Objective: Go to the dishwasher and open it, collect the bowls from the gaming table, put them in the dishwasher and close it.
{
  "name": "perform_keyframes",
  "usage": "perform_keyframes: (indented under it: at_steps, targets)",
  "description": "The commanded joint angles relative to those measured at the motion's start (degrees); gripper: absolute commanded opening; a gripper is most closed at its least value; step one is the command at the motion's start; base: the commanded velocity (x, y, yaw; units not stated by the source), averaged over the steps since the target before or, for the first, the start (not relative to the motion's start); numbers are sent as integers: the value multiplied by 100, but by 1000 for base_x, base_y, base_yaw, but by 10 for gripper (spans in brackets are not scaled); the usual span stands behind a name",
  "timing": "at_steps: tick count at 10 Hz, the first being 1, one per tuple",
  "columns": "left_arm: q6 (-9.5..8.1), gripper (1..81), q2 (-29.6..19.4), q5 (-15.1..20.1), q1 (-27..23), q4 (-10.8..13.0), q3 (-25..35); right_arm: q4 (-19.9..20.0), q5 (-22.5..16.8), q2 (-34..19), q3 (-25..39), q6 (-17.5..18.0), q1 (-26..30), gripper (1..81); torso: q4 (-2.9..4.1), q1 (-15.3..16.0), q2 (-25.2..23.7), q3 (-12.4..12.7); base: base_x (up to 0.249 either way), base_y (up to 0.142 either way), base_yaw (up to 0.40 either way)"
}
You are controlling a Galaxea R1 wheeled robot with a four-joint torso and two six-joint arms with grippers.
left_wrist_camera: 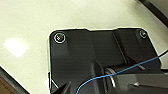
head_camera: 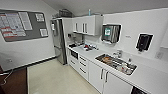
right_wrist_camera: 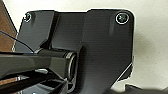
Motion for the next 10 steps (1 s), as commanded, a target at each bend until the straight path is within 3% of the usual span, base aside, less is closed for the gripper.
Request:
perform_keyframes:
  at_steps: [1,10]
  targets:
    - [19,811,-41,242,-324,53,-38,68,-283,-22,-1,-20,288,811,0,0,0,0,0,0,361]
    - [19,811,-14,250,-315,71,-38,51,-283,5,43,-29,314,811,0,0,0,0,0,0,361]
